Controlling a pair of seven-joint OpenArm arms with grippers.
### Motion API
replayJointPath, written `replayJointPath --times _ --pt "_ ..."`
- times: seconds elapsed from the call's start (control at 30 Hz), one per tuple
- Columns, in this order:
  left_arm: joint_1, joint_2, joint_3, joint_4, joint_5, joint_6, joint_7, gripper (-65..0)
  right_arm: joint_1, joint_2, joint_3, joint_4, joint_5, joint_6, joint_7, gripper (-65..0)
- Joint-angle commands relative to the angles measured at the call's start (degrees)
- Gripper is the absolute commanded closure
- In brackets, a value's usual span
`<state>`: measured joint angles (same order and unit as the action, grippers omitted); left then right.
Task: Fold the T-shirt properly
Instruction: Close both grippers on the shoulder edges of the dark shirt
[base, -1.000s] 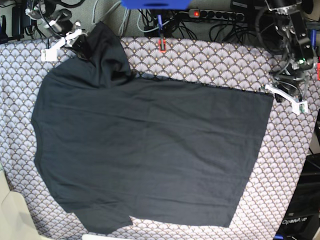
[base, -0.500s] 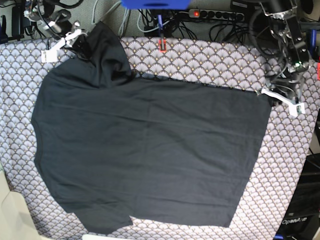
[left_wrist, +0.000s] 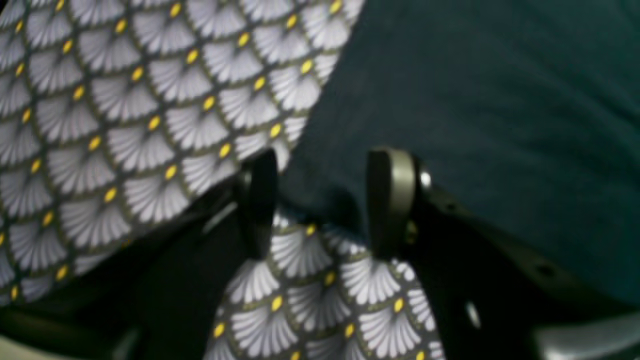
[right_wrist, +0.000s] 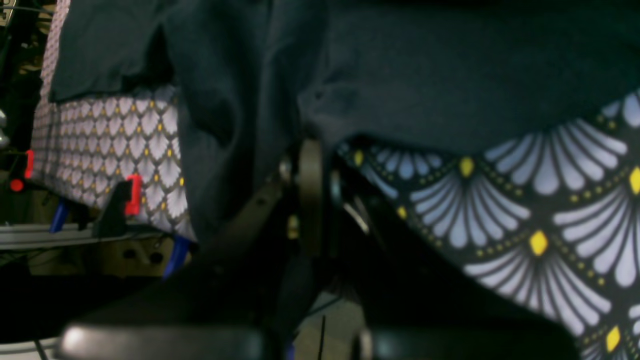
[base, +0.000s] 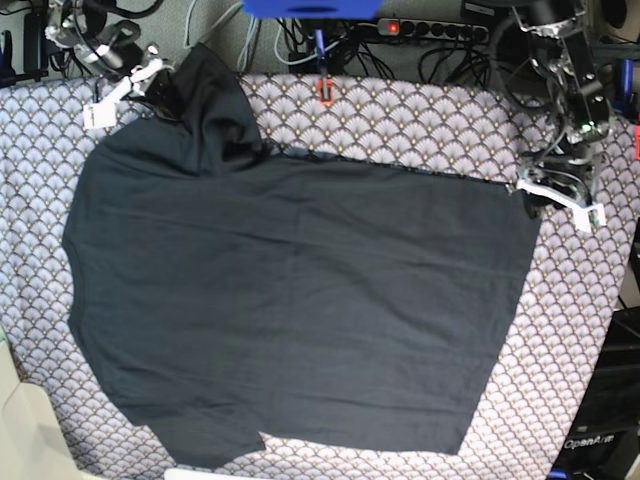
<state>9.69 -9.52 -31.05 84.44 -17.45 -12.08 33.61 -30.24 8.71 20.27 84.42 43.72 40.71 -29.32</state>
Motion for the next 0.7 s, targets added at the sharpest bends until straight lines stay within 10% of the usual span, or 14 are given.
replayJointPath --times 0.0,0.43,0.57,0.67 --pt "-0.42 -0.72 -0.29 -0.53 -0.35 0.08 -1.47 -28.8 -0.57 0.56 0.08 0.19 -1.83 -0.71 -1.23 0.0" --pt "-1.91 -0.55 0.15 -6.86 -0.44 -0.01 -1.65 -28.1 -0.57 0.65 0.08 0.19 -1.83 -0.71 -1.32 0.0" --pt "-1.83 1.47 0.15 -6.25 -0.35 -0.1 -1.47 -0.1 -0.57 0.65 0.08 0.19 -1.83 -0.71 -1.32 0.0" --pt "-1.83 1.65 0.15 -6.25 -0.44 -0.1 -1.12 0.0 -0.57 0.65 0.08 0.19 -1.83 -0.71 -1.23 0.0"
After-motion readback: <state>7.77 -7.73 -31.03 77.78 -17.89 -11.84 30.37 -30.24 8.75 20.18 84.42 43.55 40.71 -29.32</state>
